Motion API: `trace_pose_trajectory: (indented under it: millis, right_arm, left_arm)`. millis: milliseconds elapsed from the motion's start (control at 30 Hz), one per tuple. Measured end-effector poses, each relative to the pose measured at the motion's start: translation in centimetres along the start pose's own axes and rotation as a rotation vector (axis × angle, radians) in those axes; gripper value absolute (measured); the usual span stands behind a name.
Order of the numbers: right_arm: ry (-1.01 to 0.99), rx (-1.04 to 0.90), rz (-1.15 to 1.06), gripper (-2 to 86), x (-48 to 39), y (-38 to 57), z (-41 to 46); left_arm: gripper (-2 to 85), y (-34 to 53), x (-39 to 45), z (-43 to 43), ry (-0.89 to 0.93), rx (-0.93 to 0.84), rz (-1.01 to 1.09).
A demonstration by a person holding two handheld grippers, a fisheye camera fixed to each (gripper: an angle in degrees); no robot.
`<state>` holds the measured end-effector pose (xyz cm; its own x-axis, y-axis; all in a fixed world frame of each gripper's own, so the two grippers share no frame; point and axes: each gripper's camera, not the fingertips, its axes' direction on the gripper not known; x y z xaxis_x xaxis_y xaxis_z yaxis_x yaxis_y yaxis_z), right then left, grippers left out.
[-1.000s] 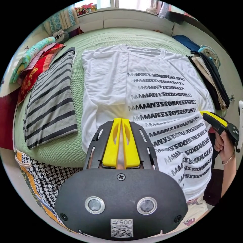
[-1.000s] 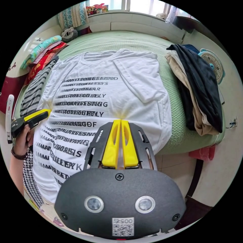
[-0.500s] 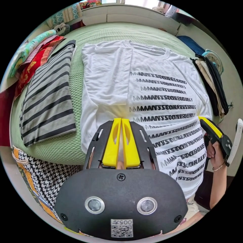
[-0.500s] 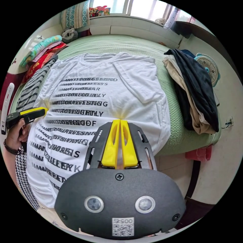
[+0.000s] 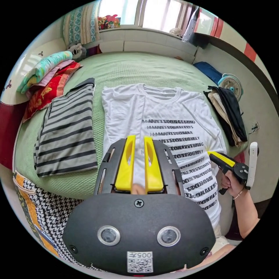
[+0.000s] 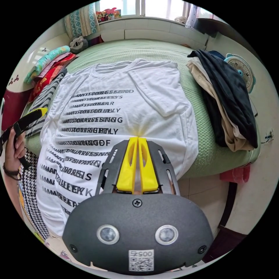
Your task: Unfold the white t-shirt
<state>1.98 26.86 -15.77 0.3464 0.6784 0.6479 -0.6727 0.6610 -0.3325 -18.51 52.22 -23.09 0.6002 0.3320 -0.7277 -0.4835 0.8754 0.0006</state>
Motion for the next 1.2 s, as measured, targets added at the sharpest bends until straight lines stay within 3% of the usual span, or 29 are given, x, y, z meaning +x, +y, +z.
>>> trace_pose_trajectory:
  millis: [333,800,1033,1100,1200]
  right_arm:
    - [0.021,0.003,-0.022,-1.3,-0.5,-0.3,1.0]
    - [0.025,0.000,-0.024,-1.3,-0.7,-0.7,1.9]
    - [0.028,0.002,-0.016,-1.3,-0.8,-0.9,2.2]
    - [0.026,0.000,-0.019,-1.3,-0.8,-0.9,2.3]
    - [0.020,0.001,-0.016,-1.3,-0.7,-1.0,2.4]
  left_arm:
    - [10.0,-5.0,-1.0,5.6,-0.005,-0.117,0.019]
    - [2.9,-7.3,-6.0,6.9,0.021,-0.186,-0.071]
    - [1.8,-8.1,-10.3,1.2,0.044,-0.035,-0.160]
    - [1.6,-7.5,-13.8,-1.3,-0.004,0.052,-0.266]
    - [1.3,-6.0,-18.1,-2.3,-0.111,0.043,-0.406]
